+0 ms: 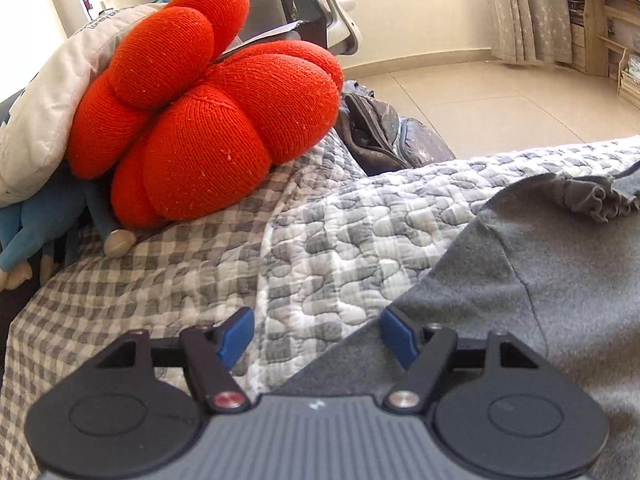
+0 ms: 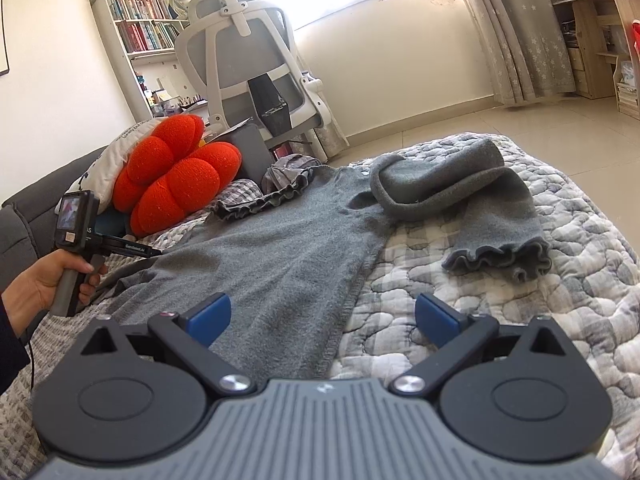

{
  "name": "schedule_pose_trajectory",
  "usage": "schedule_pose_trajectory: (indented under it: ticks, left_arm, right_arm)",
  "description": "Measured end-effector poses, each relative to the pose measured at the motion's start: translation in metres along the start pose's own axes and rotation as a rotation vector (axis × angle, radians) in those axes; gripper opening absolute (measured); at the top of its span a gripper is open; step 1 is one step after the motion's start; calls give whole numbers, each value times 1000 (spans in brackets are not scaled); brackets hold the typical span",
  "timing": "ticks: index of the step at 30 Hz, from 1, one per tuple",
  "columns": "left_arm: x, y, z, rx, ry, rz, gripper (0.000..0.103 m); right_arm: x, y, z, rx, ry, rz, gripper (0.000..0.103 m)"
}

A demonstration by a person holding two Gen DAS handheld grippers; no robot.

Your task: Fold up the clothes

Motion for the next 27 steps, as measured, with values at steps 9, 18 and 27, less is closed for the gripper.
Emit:
schedule_pose_trajectory:
  ticks: [9,18,27]
  left_arm:
    - [8,8,1,-1,-70,21,0]
    - [-4,2,4,0,-220,110,60]
    - [10,-7,7,36,-238,54,47]
  right_arm:
    - [5,2,5,14,41,-51,100]
    - [9,2,6,14,69,-77,103]
    - [8,2,6,12,68,-74,103]
Point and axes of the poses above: each gripper's, at about its wrist camera, not at the fingertips, and z roughly against the way its jaws point, x to its right, y to its top, the point moved 5 cm from there along -z, roughly the way its jaws point, and after that the axes turned 7 degrees about -z, right-handed, at the moved point
